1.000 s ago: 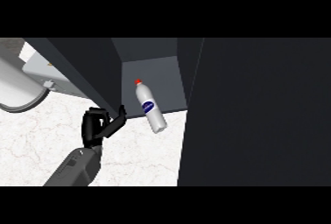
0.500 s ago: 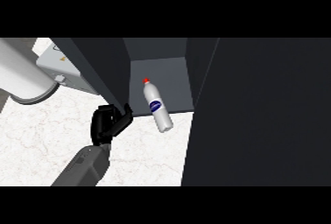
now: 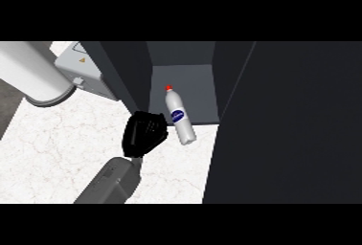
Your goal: Pick up the bottled water, place it into the cabinet and close the cabinet
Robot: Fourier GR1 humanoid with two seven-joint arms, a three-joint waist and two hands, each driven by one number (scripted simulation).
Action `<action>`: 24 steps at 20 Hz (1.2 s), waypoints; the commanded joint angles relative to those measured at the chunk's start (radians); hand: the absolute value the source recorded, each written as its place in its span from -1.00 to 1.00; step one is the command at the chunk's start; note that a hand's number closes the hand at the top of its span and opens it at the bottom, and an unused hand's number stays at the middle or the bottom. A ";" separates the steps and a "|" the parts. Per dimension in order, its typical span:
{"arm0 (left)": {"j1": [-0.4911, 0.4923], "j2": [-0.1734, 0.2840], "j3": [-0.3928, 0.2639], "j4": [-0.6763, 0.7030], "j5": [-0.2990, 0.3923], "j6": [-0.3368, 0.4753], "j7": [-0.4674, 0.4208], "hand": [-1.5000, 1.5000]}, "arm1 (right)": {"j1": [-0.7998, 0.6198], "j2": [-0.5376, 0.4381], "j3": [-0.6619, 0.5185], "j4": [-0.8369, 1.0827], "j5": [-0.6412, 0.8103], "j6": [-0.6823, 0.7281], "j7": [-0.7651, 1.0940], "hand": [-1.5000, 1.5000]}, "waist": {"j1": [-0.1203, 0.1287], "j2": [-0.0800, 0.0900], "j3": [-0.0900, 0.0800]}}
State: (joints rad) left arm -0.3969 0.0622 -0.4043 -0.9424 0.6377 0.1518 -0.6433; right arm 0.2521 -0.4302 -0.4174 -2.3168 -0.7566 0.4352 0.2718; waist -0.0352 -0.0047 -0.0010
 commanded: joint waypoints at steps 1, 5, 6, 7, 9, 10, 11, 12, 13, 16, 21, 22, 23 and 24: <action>0.021 -0.018 -0.034 -0.059 -0.030 -0.069 -0.011 1.00 | 0.066 0.035 -0.025 -0.121 -0.027 0.024 0.017 1.00 | 0.021 0.001 0.001; 0.160 0.074 -0.067 -0.260 -0.032 -0.080 0.076 -1.00 | 0.062 0.014 -0.019 -0.206 -0.076 -0.091 0.111 1.00 | 0.033 -0.003 0.000; 0.191 0.126 -0.069 -0.305 -0.008 -0.133 0.096 -1.00 | 0.076 0.083 0.063 -0.241 0.035 -0.086 0.071 1.00 | 0.040 -0.005 0.000; 0.163 0.139 -0.032 -0.276 -0.008 -0.130 0.109 -1.00 | 0.059 0.048 0.041 -0.235 -0.004 -0.088 0.096 1.00 | 0.032 -0.001 0.000; 0.233 0.154 -0.066 -0.313 0.006 -0.194 0.091 -1.00 | 0.058 0.022 0.063 -0.263 0.025 -0.070 0.092 1.00 | 0.033 -0.004 -0.001; 0.279 0.181 -0.081 -0.369 -0.003 -0.198 0.088 -1.00 | 0.043 0.023 0.065 -0.219 0.073 -0.038 0.058 1.00 | 0.041 -0.005 0.000; 0.295 0.173 -0.077 -0.361 -0.005 -0.177 0.080 -1.00 | 0.041 -0.004 0.051 -0.247 0.053 -0.020 0.057 1.00 | 0.035 -0.006 0.000; 0.318 0.205 -0.078 -0.408 -0.001 -0.182 0.102 -1.00 | 0.040 -0.002 0.113 -0.265 0.055 -0.035 0.089 1.00 | 0.043 -0.006 0.000; 0.341 0.229 -0.059 -0.427 -0.002 -0.190 0.081 -1.00 | 0.040 -0.024 0.105 -0.271 0.005 -0.047 0.112 1.00 | 0.038 -0.005 -0.001; 0.424 0.299 -0.028 -0.515 0.011 -0.207 0.073 -1.00 | 0.055 0.019 0.216 -0.281 0.030 -0.069 0.122 1.00 | 0.042 -0.005 0.000; 0.546 0.382 0.029 -0.567 0.017 -0.237 0.013 -1.00 | 0.015 0.038 0.376 -0.312 0.090 -0.132 0.149 1.00 | 0.046 -0.005 -0.002; 0.568 0.396 0.037 -0.589 0.013 -0.221 0.011 -1.00 | 0.023 0.049 0.424 -0.327 0.121 -0.143 0.152 1.00 | 0.048 -0.009 -0.003; 0.576 0.433 0.078 -0.567 0.023 -0.235 0.008 -1.00 | 0.023 0.054 0.441 -0.310 0.125 -0.133 0.138 1.00 | 0.041 -0.007 -0.002; 0.585 0.449 0.075 -0.604 0.007 -0.222 0.014 -1.00 | -0.003 0.062 0.479 -0.314 0.140 -0.171 0.151 1.00 | 0.045 -0.008 -0.002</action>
State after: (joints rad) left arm 0.1272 0.4418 -0.3713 -1.4973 0.6517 -0.0701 -0.6174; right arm 0.2296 -0.3918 -0.0221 -2.3609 -0.7567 0.3610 0.3506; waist 0.0088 -0.0116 -0.0025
